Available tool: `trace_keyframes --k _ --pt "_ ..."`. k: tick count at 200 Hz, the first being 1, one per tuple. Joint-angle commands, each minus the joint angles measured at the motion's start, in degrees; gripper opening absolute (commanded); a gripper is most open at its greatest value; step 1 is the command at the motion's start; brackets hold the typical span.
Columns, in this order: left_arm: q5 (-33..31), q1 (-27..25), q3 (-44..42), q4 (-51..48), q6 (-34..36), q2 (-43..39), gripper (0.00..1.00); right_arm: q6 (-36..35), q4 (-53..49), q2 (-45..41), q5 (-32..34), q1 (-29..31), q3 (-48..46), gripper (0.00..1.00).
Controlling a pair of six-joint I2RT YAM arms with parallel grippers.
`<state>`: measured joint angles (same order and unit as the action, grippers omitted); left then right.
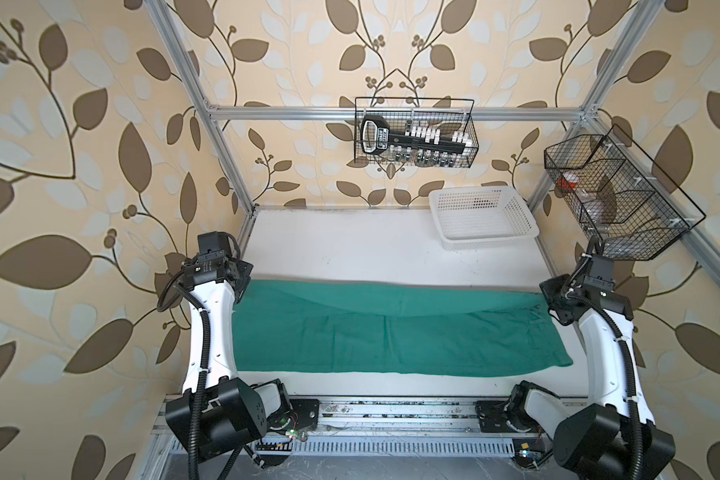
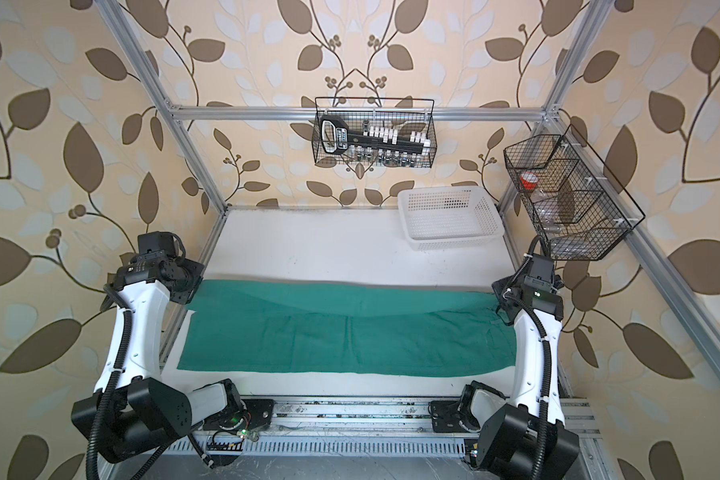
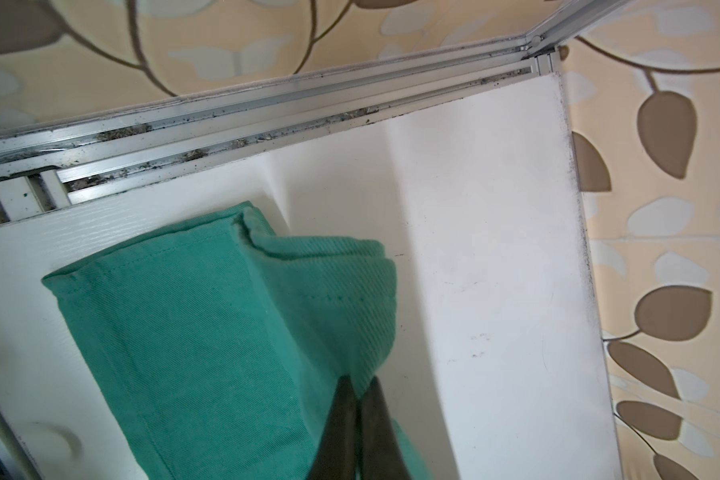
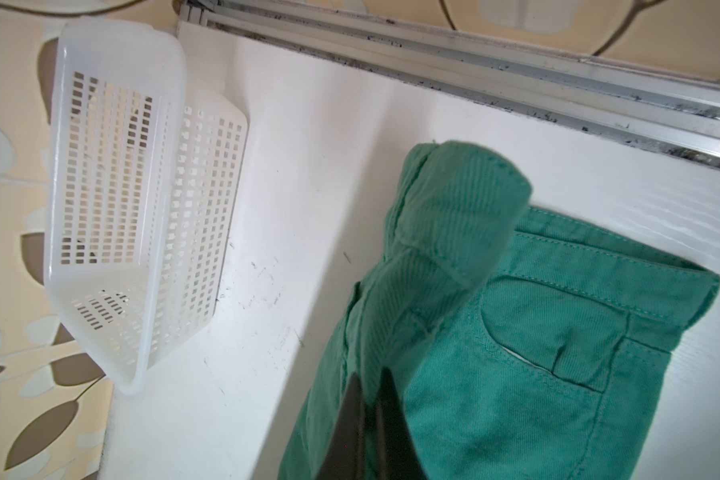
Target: Fold and stack the trousers
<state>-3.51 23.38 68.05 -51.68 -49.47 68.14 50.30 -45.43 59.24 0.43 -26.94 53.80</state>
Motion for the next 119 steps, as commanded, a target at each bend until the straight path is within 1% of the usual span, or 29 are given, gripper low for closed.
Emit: trace_keyframes --k 1,28,60,66,98,119 --pt "-3.1 2.1 0.2 -0.6 -1.2 -2.9 0.0 0.1 -0.4 -1.5 1.5 -2.5 -2.5 0.03" --pt "-2.1 2.9 -1.8 -1.9 -1.6 -5.5 0.0 -0.4 -0.9 -3.6 1.5 -2.6 -6.8 0.03" --pt "-3.3 3.3 -6.8 -2.8 -1.9 -9.1 0.0 -0.6 -2.2 -6.1 5.0 -2.9 -10.4 0.04" --pt "-3.9 3.3 -7.7 -3.0 -4.2 -9.6 0.0 -0.3 -2.7 -6.5 5.6 -2.9 -10.7 0.04" --pt "-5.0 4.4 -13.0 -3.1 -7.4 -11.8 0.0 -0.1 -2.7 -8.7 9.3 -2.9 -14.4 0.04" --pt "-6.1 6.1 -14.0 -2.9 -7.2 -12.6 0.0 -0.5 -2.1 -8.2 10.8 -4.2 -16.2 0.04"
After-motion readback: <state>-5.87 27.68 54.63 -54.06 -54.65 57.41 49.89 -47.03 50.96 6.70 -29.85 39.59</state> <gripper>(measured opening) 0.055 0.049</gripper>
